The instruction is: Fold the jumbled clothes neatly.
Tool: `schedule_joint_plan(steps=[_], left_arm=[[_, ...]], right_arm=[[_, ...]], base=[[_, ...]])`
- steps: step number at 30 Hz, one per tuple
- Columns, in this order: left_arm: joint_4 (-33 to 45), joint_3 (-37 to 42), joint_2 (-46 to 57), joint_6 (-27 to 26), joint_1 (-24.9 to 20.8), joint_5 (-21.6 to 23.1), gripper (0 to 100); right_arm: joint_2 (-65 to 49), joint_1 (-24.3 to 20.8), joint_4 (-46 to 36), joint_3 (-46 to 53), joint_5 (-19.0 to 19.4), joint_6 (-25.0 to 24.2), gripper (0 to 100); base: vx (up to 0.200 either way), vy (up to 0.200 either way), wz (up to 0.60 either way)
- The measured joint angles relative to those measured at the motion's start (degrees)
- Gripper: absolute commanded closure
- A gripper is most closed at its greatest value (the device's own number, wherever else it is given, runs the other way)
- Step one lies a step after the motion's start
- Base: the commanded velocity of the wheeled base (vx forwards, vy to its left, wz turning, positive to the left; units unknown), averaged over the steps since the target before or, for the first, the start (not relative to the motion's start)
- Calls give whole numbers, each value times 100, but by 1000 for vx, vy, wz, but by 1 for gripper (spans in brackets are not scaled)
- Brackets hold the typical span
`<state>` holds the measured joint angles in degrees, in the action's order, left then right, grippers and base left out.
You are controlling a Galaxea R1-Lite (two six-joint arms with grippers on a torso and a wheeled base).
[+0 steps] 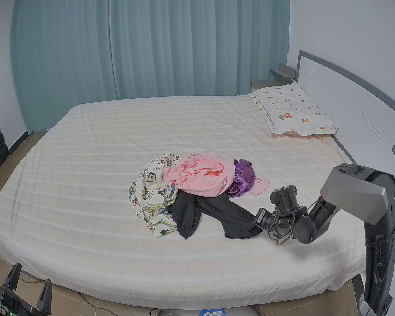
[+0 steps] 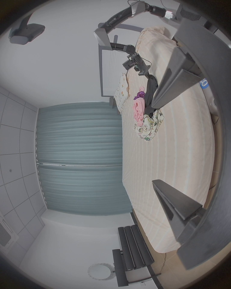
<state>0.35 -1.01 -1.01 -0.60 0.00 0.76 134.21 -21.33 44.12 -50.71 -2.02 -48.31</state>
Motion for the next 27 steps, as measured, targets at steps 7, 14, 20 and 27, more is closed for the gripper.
schedule_joint_plan(steps=[7, 14, 20, 27], left_arm=[[-20, 0, 0, -134, -2, 39, 0], [-324, -323, -122, 226, 2, 66, 0], [-519, -708, -1003, 194, -66, 180, 0], [-1097, -898, -2740, 144, -492, 244, 0]], right_arm=[[-529, 116, 2214, 1460, 324, -547, 100], [-719, 221, 3134, 2384, 596, -791, 100], [-769, 254, 3167, 2527, 667, -842, 100], [-796, 257, 3187, 2586, 700, -867, 100]], base=[[0, 0, 0], [0, 0, 0], [0, 0, 0], [0, 0, 0]])
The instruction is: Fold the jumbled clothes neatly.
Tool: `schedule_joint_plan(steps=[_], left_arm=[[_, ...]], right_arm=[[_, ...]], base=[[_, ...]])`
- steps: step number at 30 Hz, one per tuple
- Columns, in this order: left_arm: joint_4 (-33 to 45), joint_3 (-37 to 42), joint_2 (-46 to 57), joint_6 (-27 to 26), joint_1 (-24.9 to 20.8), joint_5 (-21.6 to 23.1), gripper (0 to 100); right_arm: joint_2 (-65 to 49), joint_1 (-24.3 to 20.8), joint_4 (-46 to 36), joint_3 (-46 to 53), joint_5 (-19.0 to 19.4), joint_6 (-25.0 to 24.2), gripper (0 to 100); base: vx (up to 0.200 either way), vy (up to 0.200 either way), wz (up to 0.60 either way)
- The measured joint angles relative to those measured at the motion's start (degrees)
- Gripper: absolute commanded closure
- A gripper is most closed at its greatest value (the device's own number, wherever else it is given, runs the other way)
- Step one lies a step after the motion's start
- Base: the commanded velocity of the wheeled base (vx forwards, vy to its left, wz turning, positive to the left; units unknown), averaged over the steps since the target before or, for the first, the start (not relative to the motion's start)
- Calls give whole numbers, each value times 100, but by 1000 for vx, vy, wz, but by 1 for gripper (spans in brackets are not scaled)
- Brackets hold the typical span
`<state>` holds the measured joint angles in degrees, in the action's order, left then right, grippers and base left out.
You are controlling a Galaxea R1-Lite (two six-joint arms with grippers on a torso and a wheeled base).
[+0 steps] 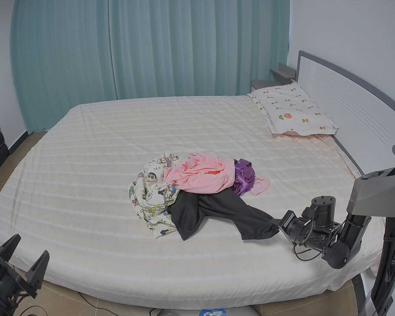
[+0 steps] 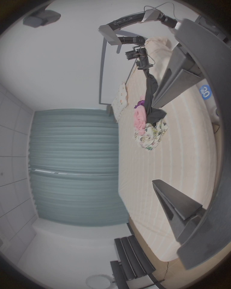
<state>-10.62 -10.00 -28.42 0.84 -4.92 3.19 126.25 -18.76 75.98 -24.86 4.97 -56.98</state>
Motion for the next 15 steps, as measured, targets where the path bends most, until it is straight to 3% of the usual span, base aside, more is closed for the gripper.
schedule_joint_plan(steps=[6, 15], left_arm=[[-660, -127, -1714, 272, -413, 20, 0], [-1840, -478, -4286, 1123, -992, -202, 0]], right_arm=[[-9, -4, 18, 20, 9, -6, 100], [0, -45, 145, 63, 13, -15, 100]], base=[[0, 0, 0], [0, 0, 0]])
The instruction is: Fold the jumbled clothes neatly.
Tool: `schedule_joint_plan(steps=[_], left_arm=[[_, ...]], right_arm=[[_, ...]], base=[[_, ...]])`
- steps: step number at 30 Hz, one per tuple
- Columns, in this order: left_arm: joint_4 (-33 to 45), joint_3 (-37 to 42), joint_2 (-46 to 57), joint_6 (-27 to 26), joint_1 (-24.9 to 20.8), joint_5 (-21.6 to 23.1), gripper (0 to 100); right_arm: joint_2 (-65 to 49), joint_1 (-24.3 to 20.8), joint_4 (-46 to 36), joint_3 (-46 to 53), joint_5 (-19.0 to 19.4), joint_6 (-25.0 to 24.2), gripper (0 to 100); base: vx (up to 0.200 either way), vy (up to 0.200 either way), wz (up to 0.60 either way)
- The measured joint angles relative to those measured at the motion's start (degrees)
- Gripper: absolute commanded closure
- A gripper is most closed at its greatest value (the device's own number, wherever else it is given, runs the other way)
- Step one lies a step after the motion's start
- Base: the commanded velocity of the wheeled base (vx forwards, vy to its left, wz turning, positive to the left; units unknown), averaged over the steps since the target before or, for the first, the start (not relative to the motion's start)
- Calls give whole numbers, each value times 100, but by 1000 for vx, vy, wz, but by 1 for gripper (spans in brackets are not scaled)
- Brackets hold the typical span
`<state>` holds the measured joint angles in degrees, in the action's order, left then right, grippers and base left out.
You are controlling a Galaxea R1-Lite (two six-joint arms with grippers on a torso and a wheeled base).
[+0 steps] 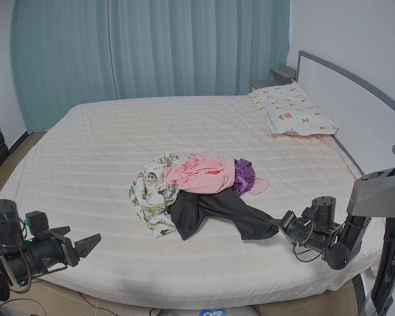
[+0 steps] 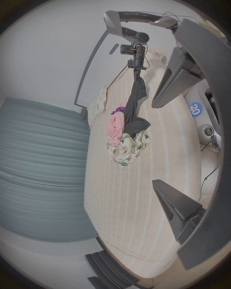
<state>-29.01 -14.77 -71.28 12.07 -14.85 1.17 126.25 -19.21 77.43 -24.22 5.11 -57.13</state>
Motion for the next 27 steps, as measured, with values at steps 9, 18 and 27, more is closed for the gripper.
schedule_joint_plan(steps=[9, 18, 27], left_arm=[[-813, -945, -2549, 908, -607, -278, 0], [-1267, -2786, -5088, 1905, -1101, -473, 0], [-809, -4678, -6604, 2987, -1475, -595, 0]], right_arm=[[74, -29, 172, 52, -2, -2, 100], [178, -60, 341, 91, -10, -7, 100], [267, -71, 433, 102, -18, -7, 100]], base=[[0, 0, 0], [0, 0, 0], [0, 0, 0]])
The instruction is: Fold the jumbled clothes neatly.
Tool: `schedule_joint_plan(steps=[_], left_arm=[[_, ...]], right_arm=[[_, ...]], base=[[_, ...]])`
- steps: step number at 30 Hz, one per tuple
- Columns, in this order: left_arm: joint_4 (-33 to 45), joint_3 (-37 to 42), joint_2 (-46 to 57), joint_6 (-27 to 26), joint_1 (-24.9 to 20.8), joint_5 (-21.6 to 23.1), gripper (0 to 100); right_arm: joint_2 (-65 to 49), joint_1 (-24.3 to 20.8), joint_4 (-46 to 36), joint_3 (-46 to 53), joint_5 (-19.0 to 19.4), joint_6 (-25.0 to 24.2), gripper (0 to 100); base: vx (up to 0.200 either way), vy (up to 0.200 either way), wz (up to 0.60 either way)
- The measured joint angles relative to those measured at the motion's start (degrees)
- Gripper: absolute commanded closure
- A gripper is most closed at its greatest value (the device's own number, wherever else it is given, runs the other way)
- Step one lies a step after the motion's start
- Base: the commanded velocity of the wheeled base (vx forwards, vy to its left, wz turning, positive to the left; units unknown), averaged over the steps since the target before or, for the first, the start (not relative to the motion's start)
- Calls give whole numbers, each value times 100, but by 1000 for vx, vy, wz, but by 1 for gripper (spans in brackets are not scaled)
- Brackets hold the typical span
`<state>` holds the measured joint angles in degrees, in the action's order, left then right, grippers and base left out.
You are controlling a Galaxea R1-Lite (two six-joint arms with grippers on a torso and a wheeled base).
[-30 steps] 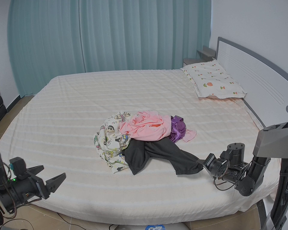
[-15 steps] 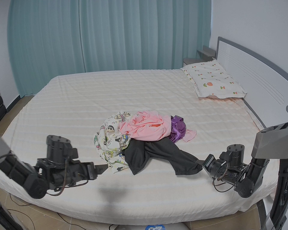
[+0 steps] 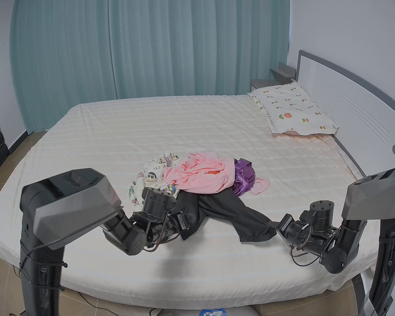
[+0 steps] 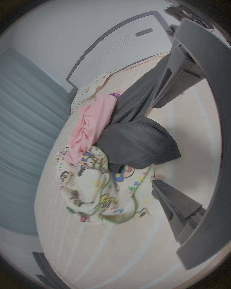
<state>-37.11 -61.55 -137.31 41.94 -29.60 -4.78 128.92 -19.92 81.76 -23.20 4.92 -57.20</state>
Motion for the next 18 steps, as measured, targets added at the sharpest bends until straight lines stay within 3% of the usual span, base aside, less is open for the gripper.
schedule_joint_plan(steps=[16, 17, 18], left_arm=[[132, -890, -762, 374, -185, -140, 0], [154, -962, -800, 391, -199, -211, 100], [167, -1008, -825, 396, -201, -258, 100]], right_arm=[[132, -9, 21, -50, -4, -2, 100], [140, -9, 21, -55, -4, -2, 100], [144, -9, 24, -59, -4, -2, 100]], base=[[0, 0, 0], [0, 0, 0], [0, 0, 0]])
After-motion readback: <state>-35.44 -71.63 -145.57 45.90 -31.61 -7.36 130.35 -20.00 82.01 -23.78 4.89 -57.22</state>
